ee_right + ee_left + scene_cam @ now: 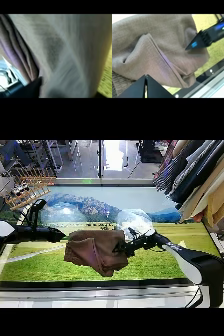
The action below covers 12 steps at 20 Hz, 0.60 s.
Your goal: Fold the clothes and pants, and hang the long-sleeved shirts on hangers.
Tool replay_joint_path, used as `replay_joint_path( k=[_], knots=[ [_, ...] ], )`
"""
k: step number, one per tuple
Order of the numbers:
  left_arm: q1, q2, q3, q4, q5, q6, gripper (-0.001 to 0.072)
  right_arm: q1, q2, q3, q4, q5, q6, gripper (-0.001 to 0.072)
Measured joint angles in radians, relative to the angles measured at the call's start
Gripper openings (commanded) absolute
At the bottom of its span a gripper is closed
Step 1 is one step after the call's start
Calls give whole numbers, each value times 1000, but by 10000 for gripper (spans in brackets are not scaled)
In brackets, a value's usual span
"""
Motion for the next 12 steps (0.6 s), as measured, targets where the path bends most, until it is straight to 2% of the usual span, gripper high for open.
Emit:
replay_joint_path(
  k=[1,2,6,12],
  knots=[
    [0,0,0,0,-1,0,10,25,-8,5,3,-12,-6,52],
    [0,0,0,0,-3,0,10,47,-14,14,2,-27,-8,18],
    [0,0,0,0,-18,0,10,94,18,109,14,-35,16,14],
    [0,0,0,0,-52,0,10,-42,170,331,-241,-2,206,13]
  ],
)
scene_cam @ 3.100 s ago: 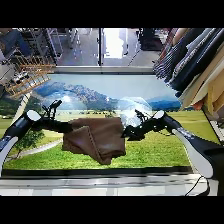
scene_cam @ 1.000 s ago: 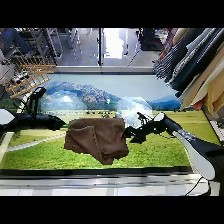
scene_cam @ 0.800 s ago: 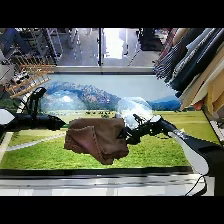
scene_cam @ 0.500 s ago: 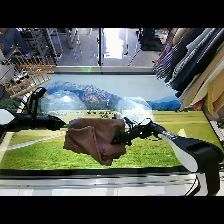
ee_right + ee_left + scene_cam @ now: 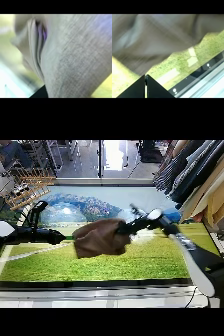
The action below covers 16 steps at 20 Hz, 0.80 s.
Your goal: Fold the clothes and pants, and hang the long-sleeved shirts on hangers.
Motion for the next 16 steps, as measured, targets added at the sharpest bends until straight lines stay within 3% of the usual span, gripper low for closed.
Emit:
replay_joint_path(
  k=[6,16],
  knots=[
    [0,0,0,0,-8,0,10,-353,126,80,-146,128,117,12],
    [0,0,-1,0,-8,0,10,-800,283,-35,-467,200,246,13]
  ],
)
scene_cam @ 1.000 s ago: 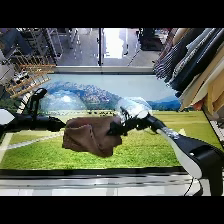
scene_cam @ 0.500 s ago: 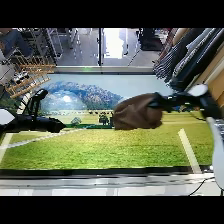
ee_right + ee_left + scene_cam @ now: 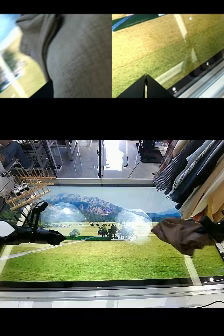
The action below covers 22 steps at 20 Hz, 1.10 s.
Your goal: Fold the clothes and pants, and hang the long-sleeved shirts on hangers.
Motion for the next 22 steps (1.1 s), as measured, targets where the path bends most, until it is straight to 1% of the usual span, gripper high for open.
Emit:
replay_joint_path(
  k=[4,9,10,11,12,14,17,18,19,21,22],
  knots=[
    [0,0,0,0,0,13,10,-145,33,-47,-111,37,24,13],
    [0,0,0,0,0,21,10,-338,90,-256,-179,42,10,20],
    [0,0,0,0,0,21,11,-367,98,-302,-181,46,3,206],
    [0,0,0,0,1,21,10,-392,103,-343,-187,64,-9,598],
    [0,0,0,0,0,21,10,-412,107,-370,-195,85,-22,696],
    [0,0,0,0,1,21,10,-437,111,-384,-217,120,-36,694],
    [0,0,0,0,1,21,10,-454,116,-299,-255,198,-53,694],
    [0,0,0,0,0,21,10,-456,119,-256,-241,217,-60,691],
    [0,0,0,0,1,22,10,-454,122,-220,-212,220,-74,673],
    [0,0,0,0,2,22,10,-432,124,-179,-134,198,-101,626],
    [0,0,0,0,3,22,10,-411,122,-177,-102,172,-112,626]
  ],
)
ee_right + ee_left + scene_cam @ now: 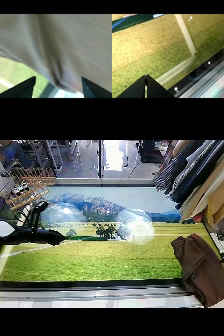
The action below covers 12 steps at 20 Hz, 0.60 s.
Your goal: Fold the clothes and pants, and hang the long-sleeved shirts on hangers.
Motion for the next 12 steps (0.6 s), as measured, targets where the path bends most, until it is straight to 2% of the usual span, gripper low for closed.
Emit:
replay_joint_path(
  k=[5,6,7,8,12],
  knots=[
    [0,0,0,0,2,0,11,127,-46,-120,69,-189,-19,624],
    [0,0,0,0,2,0,11,142,-62,-142,72,-225,-19,600],
    [0,0,0,0,2,0,11,153,-78,-156,72,-253,-19,536],
    [0,0,0,0,2,0,11,162,-95,-167,70,-275,-19,502],
    [0,0,0,0,2,0,11,177,-140,-188,61,-356,-23,503]
  ],
)
